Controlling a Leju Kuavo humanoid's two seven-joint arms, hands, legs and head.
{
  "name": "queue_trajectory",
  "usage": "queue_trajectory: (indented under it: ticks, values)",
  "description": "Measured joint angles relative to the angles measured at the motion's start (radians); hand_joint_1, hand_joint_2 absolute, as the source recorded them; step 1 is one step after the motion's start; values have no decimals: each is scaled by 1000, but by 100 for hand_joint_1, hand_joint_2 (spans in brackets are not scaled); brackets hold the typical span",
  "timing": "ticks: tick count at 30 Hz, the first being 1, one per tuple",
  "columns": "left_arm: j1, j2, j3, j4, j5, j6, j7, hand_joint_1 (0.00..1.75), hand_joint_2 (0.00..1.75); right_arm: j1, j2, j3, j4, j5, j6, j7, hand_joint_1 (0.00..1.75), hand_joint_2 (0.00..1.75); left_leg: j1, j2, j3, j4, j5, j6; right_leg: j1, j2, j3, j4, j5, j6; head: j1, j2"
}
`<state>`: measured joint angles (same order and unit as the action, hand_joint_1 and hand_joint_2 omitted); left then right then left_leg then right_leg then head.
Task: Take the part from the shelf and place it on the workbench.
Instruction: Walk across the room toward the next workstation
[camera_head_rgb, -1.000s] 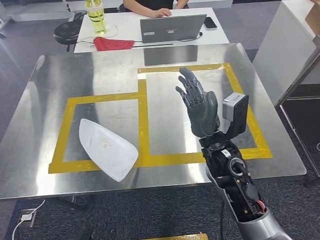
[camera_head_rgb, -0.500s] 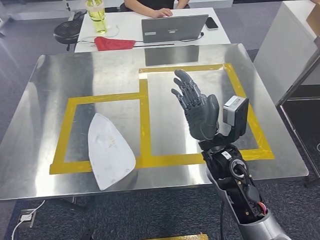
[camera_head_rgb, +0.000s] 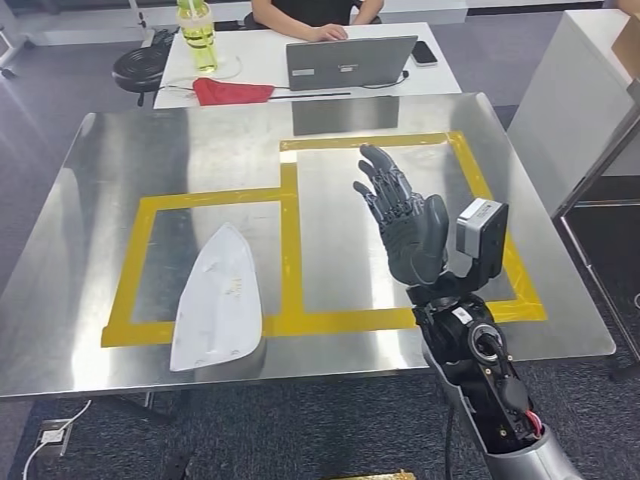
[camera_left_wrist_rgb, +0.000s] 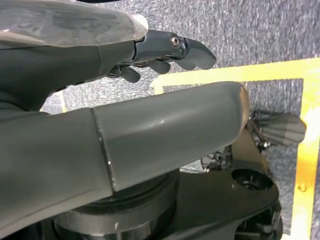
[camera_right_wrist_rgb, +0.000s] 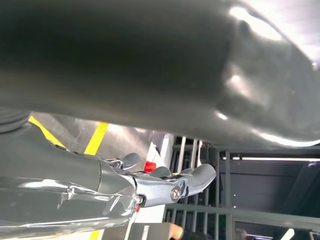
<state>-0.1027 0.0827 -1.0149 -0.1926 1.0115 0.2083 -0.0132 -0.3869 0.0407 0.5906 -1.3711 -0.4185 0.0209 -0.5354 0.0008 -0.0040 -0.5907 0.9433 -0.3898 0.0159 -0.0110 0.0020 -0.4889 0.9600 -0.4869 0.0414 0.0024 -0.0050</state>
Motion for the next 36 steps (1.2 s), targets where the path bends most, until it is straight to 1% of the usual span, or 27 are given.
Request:
queue_trajectory:
  ticks: [3, 4, 5, 6, 8, 9, 10, 11, 13, 14, 15, 17, 18, 19, 20, 21, 23, 24, 25, 26, 28, 29, 30, 31, 34, 35, 36]
  values:
    - [0, 1, 0, 0, -2, -1, -2, 0, 0, -2, -2, -1, -6, 0, 0, 0, 0, 0, 2, 0, -4, 2, 4, -20, 3, 6, -4, -15, 6, -27, -3, 0]
    - [0, 1, 0, 0, -3, -2, -4, 0, 0, -2, -2, -1, -8, 0, 0, 0, 0, 0, 3, 0, -10, 15, -7, -26, 2, 7, -6, -17, 12, -35, -5, 0]
    - [0, 1, 0, 0, -3, -3, -6, 0, 0, -2, -2, -1, -11, 0, -1, 0, 0, 0, 4, 0, -24, 48, -32, -32, 0, 7, -8, -19, 17, -42, -9, 0]
    - [0, 1, 0, 0, -4, -4, -7, 0, 0, -2, -2, -1, -12, 0, -1, 0, 0, 0, 6, 0, -47, 103, -69, -37, -1, 7, -12, -21, 22, -48, -14, 0]
    - [0, 0, 0, 0, -5, -5, -8, 0, 0, 1, -4, -1, -13, 0, -1, 0, 0, 0, 8, 0, -105, 249, -145, -44, 0, 8, -21, -20, 28, -52, -25, 0]
    - [0, 0, 0, 0, -5, -6, -8, 0, 0, 2, -4, -1, -14, 0, -1, 0, 0, 0, 9, 0, -123, 299, -162, -45, 1, 9, -25, -20, 30, -53, -28, 0]
    - [0, 0, 0, 0, -5, -6, -9, 0, 0, 4, -5, -1, -14, 0, -1, 0, 0, 0, 9, 0, -124, 313, -159, -45, 1, 10, -27, -20, 31, -52, -30, 0]
    - [0, 1, 0, 0, -6, -6, -9, 0, 0, 5, -6, -1, -16, 0, -1, 0, 0, 0, 9, 0, -102, 281, -136, -43, 2, 12, -28, -20, 33, -51, -33, 0]
    - [0, 1, 0, 0, -6, -6, -10, 0, 0, 5, -7, -1, -22, 1, -1, 1, 0, 0, 8, -2, -18, 133, -73, -34, 2, 16, -27, -19, 33, -48, -38, 0]
    - [-1, 2, 0, 0, -6, -6, -11, 0, 0, 4, -7, -1, -26, 2, -1, 2, 0, 0, 6, -4, 20, 64, -52, -30, 3, 18, -28, -19, 33, -45, -40, 0]
    - [-1, 2, 0, 0, -6, -6, -11, 0, 0, 4, -7, -1, -29, 4, -1, 3, 0, 0, 4, -5, 45, 17, -43, -26, 4, 20, -29, -19, 33, -40, -39, 0]
    - [-2, 2, 0, 0, -6, -6, -12, 0, 0, 3, -7, -2, -33, 9, -1, 5, 0, 0, 0, -6, 55, -8, -45, -20, 5, 24, -31, -20, 36, -29, -38, 0]
    - [-2, 2, 0, 0, -6, -6, -12, 0, 0, 4, -8, -2, -36, 11, -1, 6, 0, 0, 2, -4, 56, -13, -44, -16, 5, 25, -31, -19, 34, -24, -37, 0]
    - [-2, 2, 0, 0, -6, -6, -12, 0, 0, 4, -8, -3, -38, 12, -1, 7, 0, 0, 5, -2, 57, -17, -43, -11, 5, 24, -35, -10, 26, -18, -37, 0]
    - [-2, 2, 0, 0, -6, -6, -12, 0, 0, 3, -9, -3, -41, 13, -1, 7, 0, 0, 8, 1, 58, -22, -42, -6, 6, 21, -46, 16, 8, -13, -32, 0]
    - [-3, 2, 0, 0, -6, -6, -13, 0, 0, 3, -9, -4, -44, 13, -1, 7, 0, 0, 10, 3, 60, -26, -40, -2, 6, 17, -69, 66, -21, -9, -27, 0]
    - [-2, 2, 0, 0, -6, -7, -14, 0, 0, 5, -12, -4, -46, 13, -1, 8, 0, 0, 9, 6, 60, -26, -41, 3, 4, 10, -136, 211, -85, -3, -18, 0]
    - [-2, 2, 0, 0, -6, -7, -15, 0, 0, 8, -13, -4, -46, 13, -1, 9, 0, 0, 8, 8, 60, -25, -41, 4, 3, 9, -166, 270, -102, -1, -15, 0]
    - [-2, 2, 0, 0, -6, -7, -15, 0, 0, 10, -14, -5, -46, 13, -1, 10, 0, 0, 8, 8, 60, -24, -42, 4, 2, 8, -181, 297, -101, 1, -14, 0]
    - [-2, 2, 0, 0, -6, -7, -16, 0, 0, 11, -14, -6, -46, 13, -1, 10, 0, 0, 8, 9, 61, -22, -43, 4, 2, 7, -178, 285, -82, 1, -12, 0]
    - [-2, 2, 0, 0, -6, -7, -17, 0, 0, 11, -15, -8, -47, 13, -1, 10, 0, 0, 9, 9, 61, -14, -49, 0, 1, 2, -127, 166, -9, 0, -9, 0]
    - [-2, 1, 0, 0, -5, -7, -17, 0, 0, 10, -15, -8, -49, 13, -1, 11, 0, 0, 6, 9, 59, -7, -53, -4, 2, 0, -97, 99, 21, -2, -6, 0]
    - [-2, 1, 0, 0, -5, -7, -17, 0, 0, 8, -15, -9, -50, 14, -1, 11, 0, 0, 4, 9, 55, 1, -55, -8, 2, -2, -76, 48, 39, -6, -6, 0]
    - [-2, 1, 0, 0, -5, -7, -18, 0, 0, 7, -16, -9, -51, 15, 0, 12, 0, 0, 1, 9, 51, 7, -57, -13, 3, -3, -68, 23, 44, -10, -8, 0]
    - [-2, 2, 0, 0, -2, -7, -18, 0, 0, 7, -16, -9, -52, 18, 0, 15, 0, 0, 0, 14, 41, 20, -60, -24, 3, 2, -73, 15, 47, -24, -12, 0]
    - [-2, 3, 0, 0, -1, -7, -17, 0, 0, 8, -16, -9, -53, 18, 0, 15, 0, 0, 1, 14, 35, 36, -75, -29, 2, 3, -74, 14, 51, -30, -14, 0]
    - [-2, 3, 0, 0, 0, -8, -15, 0, 0, 7, -16, -9, -54, 18, 1, 15, 0, 0, 3, 13, 21, 71, -103, -34, 0, 3, -76, 11, 55, -36, -19, 0]
